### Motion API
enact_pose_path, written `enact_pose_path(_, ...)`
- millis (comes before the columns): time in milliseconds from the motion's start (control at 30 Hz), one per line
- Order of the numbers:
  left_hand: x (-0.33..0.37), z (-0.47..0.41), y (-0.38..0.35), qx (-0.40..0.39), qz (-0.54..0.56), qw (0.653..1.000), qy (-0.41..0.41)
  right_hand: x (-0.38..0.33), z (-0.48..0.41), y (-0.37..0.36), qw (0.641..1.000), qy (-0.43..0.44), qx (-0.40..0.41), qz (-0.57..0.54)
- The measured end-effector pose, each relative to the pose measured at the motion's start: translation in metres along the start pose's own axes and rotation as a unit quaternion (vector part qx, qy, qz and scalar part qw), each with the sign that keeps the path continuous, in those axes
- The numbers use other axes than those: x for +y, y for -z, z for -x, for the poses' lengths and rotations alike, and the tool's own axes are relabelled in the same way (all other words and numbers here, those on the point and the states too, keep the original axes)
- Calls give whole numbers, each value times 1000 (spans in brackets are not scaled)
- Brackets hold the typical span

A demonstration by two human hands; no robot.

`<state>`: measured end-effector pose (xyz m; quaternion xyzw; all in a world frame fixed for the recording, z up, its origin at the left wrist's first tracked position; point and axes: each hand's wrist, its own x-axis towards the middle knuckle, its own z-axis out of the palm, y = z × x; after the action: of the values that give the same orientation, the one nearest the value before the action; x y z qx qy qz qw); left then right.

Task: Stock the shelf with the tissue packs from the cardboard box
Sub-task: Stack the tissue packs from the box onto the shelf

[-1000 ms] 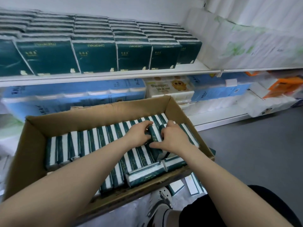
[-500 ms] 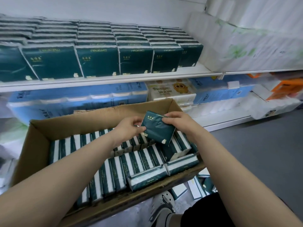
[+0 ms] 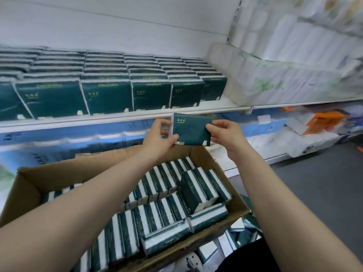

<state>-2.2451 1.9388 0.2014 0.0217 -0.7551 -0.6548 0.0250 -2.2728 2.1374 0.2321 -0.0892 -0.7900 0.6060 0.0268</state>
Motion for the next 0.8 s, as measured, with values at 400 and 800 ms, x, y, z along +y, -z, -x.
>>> enact_pose_path(400, 59, -53, -68, -47, -127, 979, -149, -32, -73, 43, 991, 81, 97, -33)
enact_pose_path(800, 45, -89, -104, -83, -135, 980, -120, -5, -111, 51, 989, 127, 65, -32)
